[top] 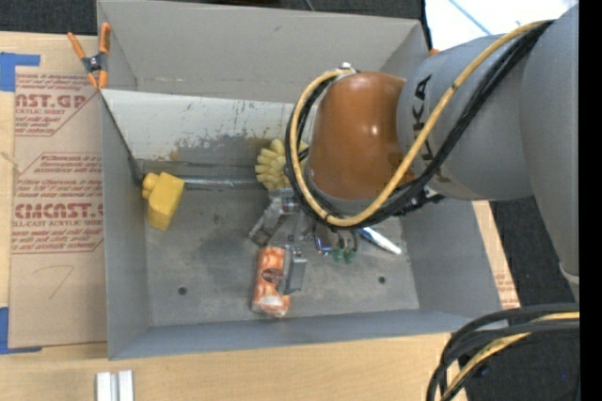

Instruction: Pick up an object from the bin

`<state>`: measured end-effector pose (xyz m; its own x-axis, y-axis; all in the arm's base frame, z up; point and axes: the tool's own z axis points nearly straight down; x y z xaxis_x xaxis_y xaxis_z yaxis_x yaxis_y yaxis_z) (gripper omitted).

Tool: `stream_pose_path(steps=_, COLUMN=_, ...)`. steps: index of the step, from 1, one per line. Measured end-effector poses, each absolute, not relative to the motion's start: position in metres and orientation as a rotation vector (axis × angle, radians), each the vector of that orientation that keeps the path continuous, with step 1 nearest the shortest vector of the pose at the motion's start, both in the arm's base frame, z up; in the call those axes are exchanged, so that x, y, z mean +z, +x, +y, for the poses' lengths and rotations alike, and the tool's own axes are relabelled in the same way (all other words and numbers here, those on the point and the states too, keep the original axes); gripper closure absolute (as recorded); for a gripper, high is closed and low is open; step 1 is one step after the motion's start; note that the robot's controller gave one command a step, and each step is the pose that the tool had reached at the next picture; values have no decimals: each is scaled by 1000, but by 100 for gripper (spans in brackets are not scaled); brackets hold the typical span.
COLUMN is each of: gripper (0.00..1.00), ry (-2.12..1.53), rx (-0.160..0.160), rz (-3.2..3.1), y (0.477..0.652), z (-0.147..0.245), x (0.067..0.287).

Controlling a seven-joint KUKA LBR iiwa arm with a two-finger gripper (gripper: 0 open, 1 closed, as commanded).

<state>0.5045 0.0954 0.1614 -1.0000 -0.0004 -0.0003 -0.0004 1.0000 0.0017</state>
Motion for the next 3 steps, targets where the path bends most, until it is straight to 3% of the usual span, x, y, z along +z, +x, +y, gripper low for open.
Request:
stream_pose_path(steps=2, gripper=0, ry=-1, rx=3, rz=3141, y=504, z=95, x=161)
stream_pose_path(steps=3, gripper=0, ry=-532, rx=2, rz=3097, y=498, z=58, x=134)
